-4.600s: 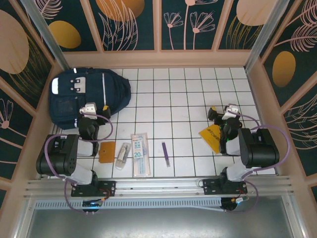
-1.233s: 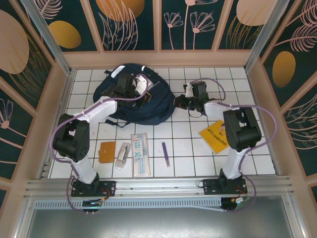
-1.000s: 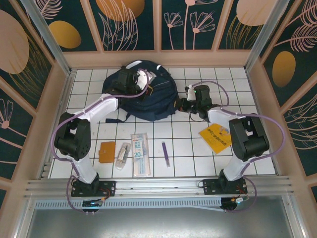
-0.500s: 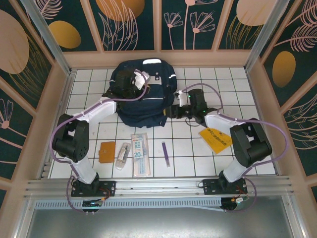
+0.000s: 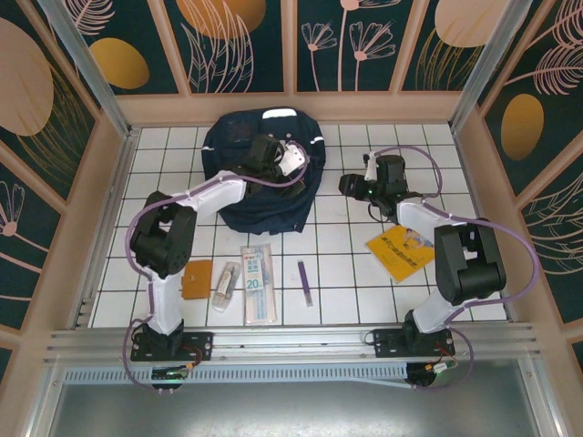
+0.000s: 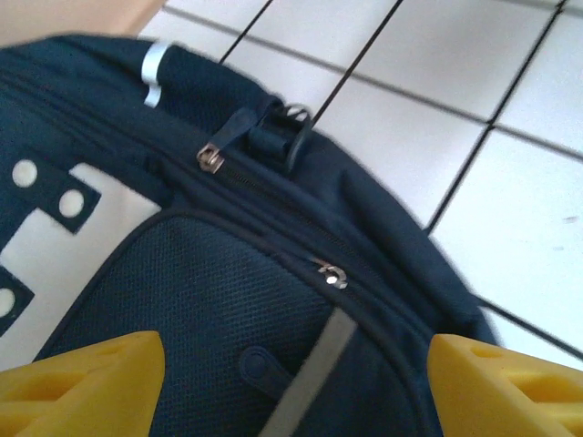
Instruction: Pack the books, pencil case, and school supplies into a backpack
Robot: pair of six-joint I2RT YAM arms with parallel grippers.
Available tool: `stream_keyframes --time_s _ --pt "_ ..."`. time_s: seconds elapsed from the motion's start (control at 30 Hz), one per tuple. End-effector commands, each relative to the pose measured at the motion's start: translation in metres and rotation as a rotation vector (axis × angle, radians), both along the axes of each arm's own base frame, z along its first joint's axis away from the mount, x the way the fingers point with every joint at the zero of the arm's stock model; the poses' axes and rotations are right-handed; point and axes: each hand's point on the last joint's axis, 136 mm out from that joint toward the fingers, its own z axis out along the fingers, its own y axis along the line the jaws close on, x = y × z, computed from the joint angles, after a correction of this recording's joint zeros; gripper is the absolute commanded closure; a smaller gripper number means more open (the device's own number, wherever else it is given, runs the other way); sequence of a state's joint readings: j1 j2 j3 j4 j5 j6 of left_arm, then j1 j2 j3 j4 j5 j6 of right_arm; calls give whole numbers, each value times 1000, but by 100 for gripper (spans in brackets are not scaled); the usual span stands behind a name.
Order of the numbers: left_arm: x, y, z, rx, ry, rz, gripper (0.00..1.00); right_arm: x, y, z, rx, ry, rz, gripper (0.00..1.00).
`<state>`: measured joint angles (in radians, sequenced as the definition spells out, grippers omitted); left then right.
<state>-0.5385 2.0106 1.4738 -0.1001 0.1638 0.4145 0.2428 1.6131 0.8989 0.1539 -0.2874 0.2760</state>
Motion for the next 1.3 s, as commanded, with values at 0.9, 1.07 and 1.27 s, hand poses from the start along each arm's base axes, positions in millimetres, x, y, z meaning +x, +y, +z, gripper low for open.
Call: stream_keyframes --time_s 0.9,1.07,1.27 --pt "-32 34 19 190 -219 -166 43 0 52 38 -9 -507 461 45" --pt "-18 32 -15 234 -141 -142 30 -4 42 43 1 -528 386 45" --pt "18 31 -51 266 -78 -8 28 -19 35 39 -1 -506 358 45"
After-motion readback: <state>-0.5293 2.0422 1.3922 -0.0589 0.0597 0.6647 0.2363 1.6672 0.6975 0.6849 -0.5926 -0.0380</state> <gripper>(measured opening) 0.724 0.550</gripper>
